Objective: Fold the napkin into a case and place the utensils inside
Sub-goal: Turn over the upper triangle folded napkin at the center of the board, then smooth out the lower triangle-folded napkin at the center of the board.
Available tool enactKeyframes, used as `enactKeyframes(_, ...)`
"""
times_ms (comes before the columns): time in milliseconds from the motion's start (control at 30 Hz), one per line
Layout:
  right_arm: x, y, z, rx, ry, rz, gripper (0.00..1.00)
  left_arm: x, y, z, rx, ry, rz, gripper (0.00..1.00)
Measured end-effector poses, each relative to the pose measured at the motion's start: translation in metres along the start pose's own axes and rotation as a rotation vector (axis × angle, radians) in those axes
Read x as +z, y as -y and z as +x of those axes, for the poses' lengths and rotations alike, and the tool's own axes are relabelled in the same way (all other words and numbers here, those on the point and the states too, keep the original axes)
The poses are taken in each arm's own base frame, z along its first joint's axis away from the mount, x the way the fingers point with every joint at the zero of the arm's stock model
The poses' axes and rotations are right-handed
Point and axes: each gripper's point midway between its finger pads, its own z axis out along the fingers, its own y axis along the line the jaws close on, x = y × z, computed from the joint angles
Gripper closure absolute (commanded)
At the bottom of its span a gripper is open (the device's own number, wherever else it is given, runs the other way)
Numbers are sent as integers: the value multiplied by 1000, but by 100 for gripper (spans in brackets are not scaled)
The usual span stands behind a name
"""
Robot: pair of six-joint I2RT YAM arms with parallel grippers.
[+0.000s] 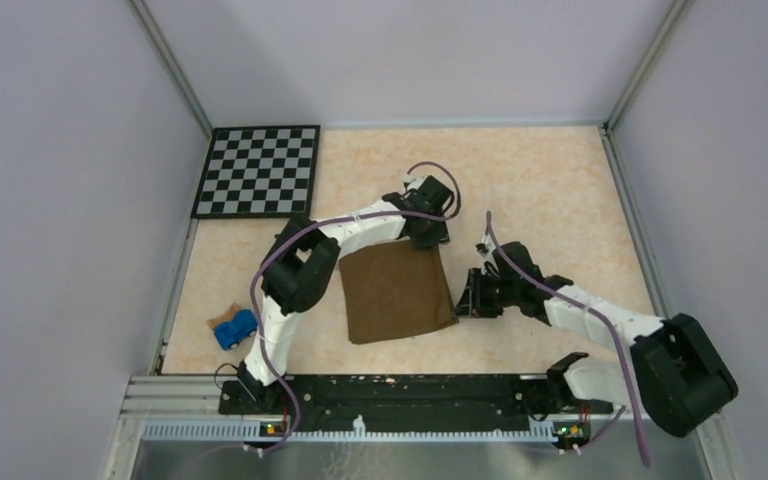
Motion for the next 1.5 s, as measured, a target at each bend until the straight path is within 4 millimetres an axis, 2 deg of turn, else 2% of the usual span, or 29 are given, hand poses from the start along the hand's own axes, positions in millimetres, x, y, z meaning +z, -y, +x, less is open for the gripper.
enactKeyframes(100,-16,16,-1,22,40,123,52,-4,15,-12,46,26,119,24)
enactKeyframes(133,-21,19,-2,25,55,146,48,-10,16,-12,63,21,151,15)
enactKeyframes(200,-29,17,-8,10,90,153,46,-30,18,-13,96,11,215,10)
enactKeyframes(300,-31,8,-14,-30,92,125,47,-81,26,-18,147,28,337,5)
enactKeyframes(400,-18,2,-20,-55,37,104,46,-144,23,-26,188,91,451,3)
enactKeyframes(500,-2,4,-20,-70,-22,129,48,-194,2,-28,204,175,525,2)
enactKeyframes(567,6,7,-18,-83,-51,160,57,-208,-19,-25,198,205,534,2)
enactKeyframes(633,14,10,-17,-102,-74,196,72,-206,-44,-17,182,206,509,2)
enactKeyframes(667,18,13,-16,-108,-82,219,76,-200,-58,-10,170,192,484,2)
enactKeyframes(800,20,20,-20,-87,-60,287,84,-167,-105,17,124,100,381,2)
enactKeyframes(900,13,32,-23,-63,-12,356,88,-158,-120,23,100,73,348,2)
enactKeyframes(1000,3,43,-24,-32,33,410,88,-158,-121,17,88,88,357,1)
enactKeyframes(1033,-2,47,-23,-23,42,432,87,-157,-120,15,85,92,363,1)
enactKeyframes(1100,-9,56,-23,-14,53,482,78,-151,-119,13,81,87,366,1)
enactKeyframes(1167,-16,61,-22,-15,56,521,64,-140,-120,14,72,63,360,1)
enactKeyframes(1200,-20,63,-21,-23,54,535,53,-135,-120,16,69,47,360,1)
enactKeyframes(1233,-22,63,-21,-28,55,538,46,-129,-121,17,64,32,360,1)
enactKeyframes(1300,-26,56,-25,-47,61,517,43,-119,-120,20,54,0,362,1)
enactKeyframes(1367,-25,40,-39,-56,77,437,43,-110,-119,20,42,-28,369,1)
enactKeyframes(1500,-11,-5,-98,-13,164,158,47,-97,-112,10,10,-43,399,1)
